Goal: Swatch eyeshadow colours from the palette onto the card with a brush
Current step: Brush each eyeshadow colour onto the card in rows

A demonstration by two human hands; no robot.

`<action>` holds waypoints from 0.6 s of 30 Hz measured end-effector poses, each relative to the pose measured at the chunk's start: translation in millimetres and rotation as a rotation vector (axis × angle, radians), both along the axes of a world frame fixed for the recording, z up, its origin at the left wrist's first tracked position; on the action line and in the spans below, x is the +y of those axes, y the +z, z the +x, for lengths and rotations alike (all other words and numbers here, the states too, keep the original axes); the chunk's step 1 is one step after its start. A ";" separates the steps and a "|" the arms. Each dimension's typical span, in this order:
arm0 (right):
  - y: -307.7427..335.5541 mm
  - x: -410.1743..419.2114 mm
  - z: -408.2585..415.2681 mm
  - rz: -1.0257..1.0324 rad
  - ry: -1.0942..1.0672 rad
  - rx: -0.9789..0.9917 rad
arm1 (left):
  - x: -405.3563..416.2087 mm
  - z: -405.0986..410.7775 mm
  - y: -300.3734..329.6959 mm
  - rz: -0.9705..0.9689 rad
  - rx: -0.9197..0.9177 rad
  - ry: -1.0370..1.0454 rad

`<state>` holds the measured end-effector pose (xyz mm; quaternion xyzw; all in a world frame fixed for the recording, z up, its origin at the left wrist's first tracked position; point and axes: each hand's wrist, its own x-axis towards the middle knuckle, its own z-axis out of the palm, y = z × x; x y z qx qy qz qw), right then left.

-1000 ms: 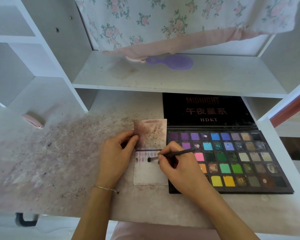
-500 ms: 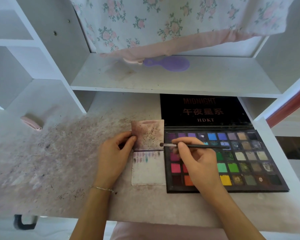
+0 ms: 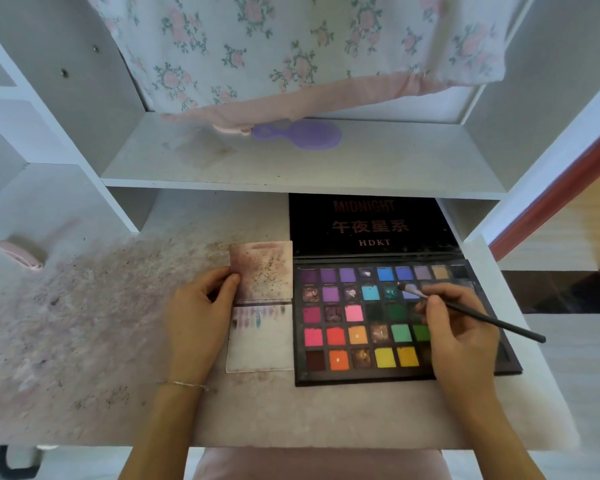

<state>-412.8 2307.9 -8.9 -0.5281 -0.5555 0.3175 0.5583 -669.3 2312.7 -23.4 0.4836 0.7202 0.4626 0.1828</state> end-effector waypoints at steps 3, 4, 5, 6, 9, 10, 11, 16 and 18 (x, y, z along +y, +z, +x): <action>-3.5 4.2 7.4 0.000 -0.027 -0.014 | 0.7 6.5 1.2 -0.017 0.006 0.032; -3.9 6.3 9.6 0.002 -0.039 -0.027 | 0.8 9.3 1.3 -0.026 0.025 0.032; -4.2 8.3 11.9 0.002 -0.050 -0.038 | 0.9 12.3 1.3 -0.029 0.045 0.029; -5.0 10.3 14.4 -0.002 -0.062 -0.048 | 0.9 15.3 1.2 -0.031 0.060 0.026; -6.9 15.6 22.5 -0.050 -0.105 -0.078 | 1.6 21.2 1.2 -0.031 0.068 0.021; -7.3 17.7 25.5 -0.064 -0.115 -0.098 | 1.6 22.2 1.0 -0.030 0.057 0.024; -7.7 19.9 28.5 -0.072 -0.125 -0.128 | 1.5 22.9 0.7 -0.026 0.037 0.027; -9.4 24.9 34.5 -0.058 -0.131 -0.229 | 1.1 21.1 -2.8 -0.007 -0.066 0.034; -11.2 23.9 34.5 -0.047 -0.099 -0.278 | 1.8 20.0 -3.7 -0.011 -0.062 0.032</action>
